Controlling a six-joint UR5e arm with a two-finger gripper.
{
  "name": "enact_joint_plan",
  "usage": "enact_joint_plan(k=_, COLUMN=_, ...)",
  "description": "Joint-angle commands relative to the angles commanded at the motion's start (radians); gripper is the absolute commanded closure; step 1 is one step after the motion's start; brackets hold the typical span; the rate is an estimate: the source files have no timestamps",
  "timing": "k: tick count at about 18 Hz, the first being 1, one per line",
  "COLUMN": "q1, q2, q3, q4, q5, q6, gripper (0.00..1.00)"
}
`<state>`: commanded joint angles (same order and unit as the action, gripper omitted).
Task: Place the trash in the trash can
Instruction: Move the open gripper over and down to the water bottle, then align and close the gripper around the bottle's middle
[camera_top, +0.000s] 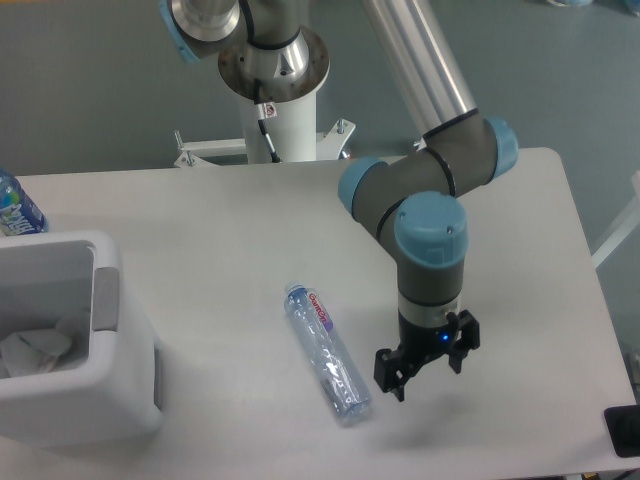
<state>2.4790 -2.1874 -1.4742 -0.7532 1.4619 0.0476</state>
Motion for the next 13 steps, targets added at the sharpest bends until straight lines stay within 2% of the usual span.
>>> enact_joint_plan(k=4, q1=-0.032, q2=-0.031, q3=-0.002, q4=0.000, q5=0.003, q6=0.009, gripper=0.00)
enact_joint_plan(k=13, q1=-0.074, q2=-0.061, q3=-0.005, q4=0.000, q5=0.009, q6=0.005, gripper=0.00)
